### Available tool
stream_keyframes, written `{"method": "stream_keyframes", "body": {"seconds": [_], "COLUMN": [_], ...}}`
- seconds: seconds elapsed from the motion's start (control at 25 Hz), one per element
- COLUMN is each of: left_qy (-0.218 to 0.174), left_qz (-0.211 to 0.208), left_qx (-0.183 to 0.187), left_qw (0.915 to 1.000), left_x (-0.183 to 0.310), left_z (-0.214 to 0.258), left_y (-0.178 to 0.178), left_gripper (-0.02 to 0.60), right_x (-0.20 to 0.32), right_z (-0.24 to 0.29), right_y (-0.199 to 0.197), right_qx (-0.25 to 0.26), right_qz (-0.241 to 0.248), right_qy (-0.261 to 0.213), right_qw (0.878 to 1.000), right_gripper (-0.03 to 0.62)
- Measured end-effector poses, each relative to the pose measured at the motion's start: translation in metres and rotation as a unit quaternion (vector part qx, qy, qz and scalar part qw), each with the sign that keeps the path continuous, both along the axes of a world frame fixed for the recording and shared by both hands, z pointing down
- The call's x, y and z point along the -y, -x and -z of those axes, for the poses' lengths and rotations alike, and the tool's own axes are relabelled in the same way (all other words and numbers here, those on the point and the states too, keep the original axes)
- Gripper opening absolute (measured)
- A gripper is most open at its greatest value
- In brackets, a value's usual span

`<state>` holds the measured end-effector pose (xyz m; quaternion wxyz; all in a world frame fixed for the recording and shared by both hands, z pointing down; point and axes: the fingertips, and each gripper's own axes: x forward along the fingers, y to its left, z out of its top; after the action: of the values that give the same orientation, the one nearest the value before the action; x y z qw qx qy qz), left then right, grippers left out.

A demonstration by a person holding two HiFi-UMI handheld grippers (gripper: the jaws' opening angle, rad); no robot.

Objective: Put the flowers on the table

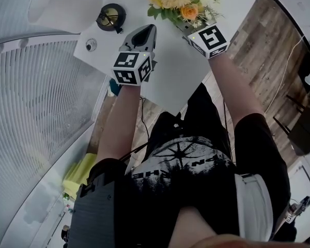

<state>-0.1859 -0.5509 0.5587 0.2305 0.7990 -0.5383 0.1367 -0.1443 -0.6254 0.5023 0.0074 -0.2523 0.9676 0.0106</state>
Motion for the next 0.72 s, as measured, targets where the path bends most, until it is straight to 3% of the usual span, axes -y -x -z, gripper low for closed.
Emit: {"method": "stream_keyframes", "body": {"seconds": [0.72], "left_qy": [0.011], "left_qz": [0.011], "left_qx": [-0.009], "left_qw": [0.9998], "left_x": [-0.012], "left_z": [-0.007], "left_y": [0.000], "left_gripper": [0.012], "right_x": [0.005], "right_z": [-0.004], "right_y": [0.000], "right_qx": [0.008], "right_qz": [-0.027], "right_qy": [0.013], "right_qw": [1.000], "right_gripper": [0.260]}}
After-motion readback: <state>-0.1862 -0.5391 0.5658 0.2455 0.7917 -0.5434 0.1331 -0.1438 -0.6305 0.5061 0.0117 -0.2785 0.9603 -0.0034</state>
